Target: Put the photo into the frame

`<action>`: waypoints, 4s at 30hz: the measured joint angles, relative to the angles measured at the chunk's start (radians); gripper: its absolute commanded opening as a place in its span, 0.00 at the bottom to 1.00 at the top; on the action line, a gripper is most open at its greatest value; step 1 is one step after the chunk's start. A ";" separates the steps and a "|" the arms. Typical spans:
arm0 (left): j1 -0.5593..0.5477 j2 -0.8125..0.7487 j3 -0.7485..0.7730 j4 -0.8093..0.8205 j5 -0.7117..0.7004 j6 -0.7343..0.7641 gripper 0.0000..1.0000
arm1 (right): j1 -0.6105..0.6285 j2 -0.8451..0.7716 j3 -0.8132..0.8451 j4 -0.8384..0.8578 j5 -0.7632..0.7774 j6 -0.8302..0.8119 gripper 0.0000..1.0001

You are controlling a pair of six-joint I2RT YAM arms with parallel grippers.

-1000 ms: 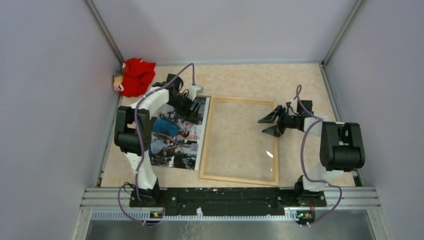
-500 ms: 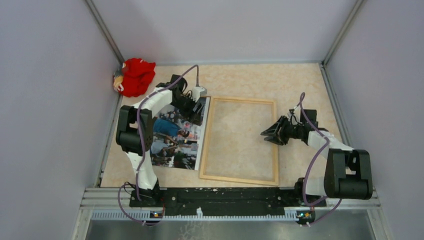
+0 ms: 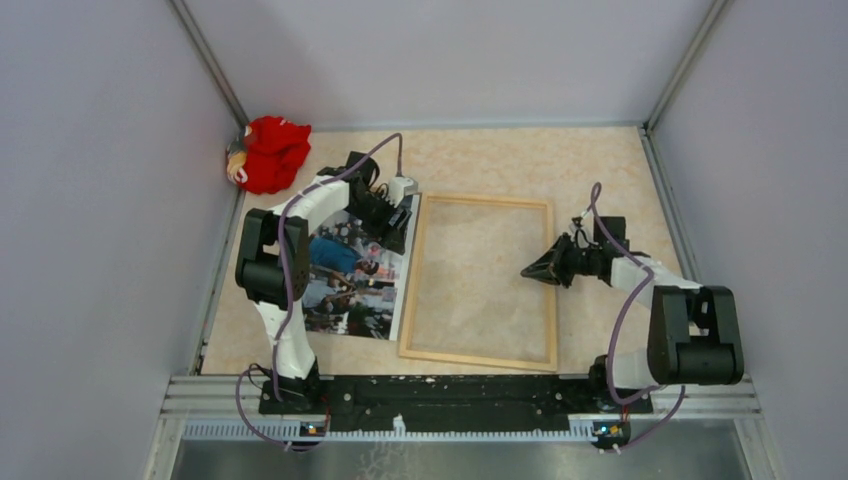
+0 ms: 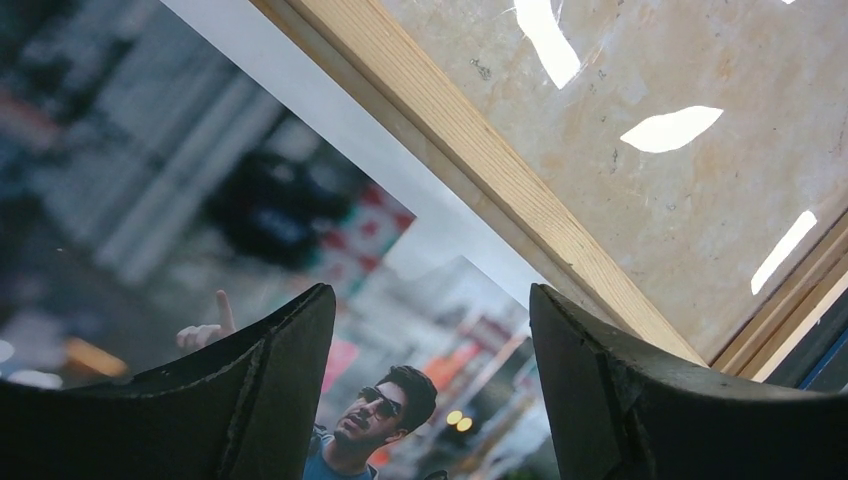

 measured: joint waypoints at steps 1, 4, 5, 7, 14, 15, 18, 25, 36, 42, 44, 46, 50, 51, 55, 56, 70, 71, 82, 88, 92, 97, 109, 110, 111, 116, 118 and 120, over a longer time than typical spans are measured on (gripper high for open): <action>0.000 0.000 0.000 0.000 -0.002 -0.002 0.77 | 0.012 0.000 0.006 -0.004 0.004 -0.002 0.00; -0.003 0.001 0.000 0.002 -0.004 -0.007 0.75 | 0.060 -0.009 0.057 -0.053 0.045 -0.029 0.00; -0.003 0.001 0.000 0.002 -0.004 -0.009 0.75 | 0.075 -0.019 0.083 -0.080 0.060 -0.042 0.00; -0.004 0.002 0.000 0.005 -0.003 -0.014 0.75 | 0.096 -0.053 0.134 -0.127 0.079 -0.068 0.00; -0.004 0.003 -0.001 0.009 -0.003 -0.028 0.74 | 0.103 -0.170 0.222 -0.187 0.071 -0.108 0.00; -0.004 0.003 -0.002 0.011 -0.003 -0.029 0.73 | 0.105 -0.174 0.230 -0.189 0.062 -0.109 0.00; -0.004 0.003 -0.007 0.014 -0.003 -0.033 0.72 | 0.118 -0.174 0.246 -0.204 0.058 -0.113 0.00; -0.004 0.003 -0.021 0.019 -0.003 -0.050 0.67 | 0.137 -0.185 0.247 -0.191 0.055 -0.027 0.00; -0.005 0.003 -0.042 0.032 0.016 -0.055 0.57 | 0.157 -0.238 0.247 -0.104 0.018 0.148 0.00; -0.012 0.003 -0.049 0.032 0.055 -0.060 0.51 | 0.181 -0.239 0.247 -0.031 0.002 0.212 0.00; -0.015 0.003 -0.054 0.032 0.069 -0.062 0.49 | 0.200 -0.239 0.247 -0.002 0.001 0.230 0.00; -0.018 0.003 -0.061 0.033 0.087 -0.066 0.48 | 0.221 -0.239 0.247 0.021 -0.002 0.245 0.00; -0.021 0.003 -0.078 0.033 0.116 -0.077 0.44 | 0.253 -0.239 0.247 0.071 -0.008 0.279 0.00; -0.022 0.003 -0.081 0.033 0.120 -0.079 0.43 | 0.256 -0.239 0.247 0.080 -0.010 0.285 0.00; -0.023 0.003 -0.100 0.035 0.138 -0.083 0.40 | 0.258 -0.239 0.247 0.124 -0.011 0.312 0.00; -0.023 0.003 -0.104 0.035 0.140 -0.085 0.39 | 0.258 -0.239 0.247 0.134 -0.011 0.318 0.00; -0.025 0.003 -0.110 0.043 0.146 -0.095 0.37 | 0.290 -0.239 0.247 0.175 -0.038 0.318 0.00; -0.025 0.003 -0.110 0.044 0.146 -0.096 0.37 | 0.293 -0.239 0.247 0.175 -0.043 0.314 0.00; -0.029 0.024 -0.114 0.058 0.139 -0.103 0.35 | 0.299 -0.225 0.247 0.174 -0.073 0.280 0.00; -0.029 0.024 -0.114 0.060 0.137 -0.103 0.35 | 0.298 -0.225 0.261 0.072 -0.038 0.212 0.00; -0.029 0.024 -0.114 0.060 0.136 -0.103 0.35 | 0.285 -0.230 0.268 -0.002 -0.016 0.166 0.00; -0.029 0.024 -0.114 0.060 0.136 -0.103 0.35 | 0.229 -0.239 0.268 -0.070 -0.018 0.109 0.00; -0.029 0.024 -0.114 0.060 0.135 -0.103 0.35 | 0.178 -0.202 0.312 -0.163 -0.038 -0.019 0.00; -0.029 0.024 -0.114 0.060 0.134 -0.103 0.35 | 0.178 -0.200 0.312 -0.166 -0.039 -0.024 0.00; -0.029 0.024 -0.114 0.060 0.134 -0.103 0.35 | 0.176 -0.197 0.312 -0.167 -0.041 -0.029 0.00; -0.029 0.024 -0.114 0.060 0.132 -0.103 0.35 | 0.173 -0.196 0.312 -0.169 -0.053 -0.035 0.00; -0.029 0.024 -0.114 0.060 0.132 -0.103 0.35 | 0.173 -0.196 0.312 -0.166 -0.057 -0.037 0.00; -0.029 0.024 -0.114 0.060 0.132 -0.103 0.35 | 0.173 -0.195 0.314 -0.166 -0.060 -0.039 0.00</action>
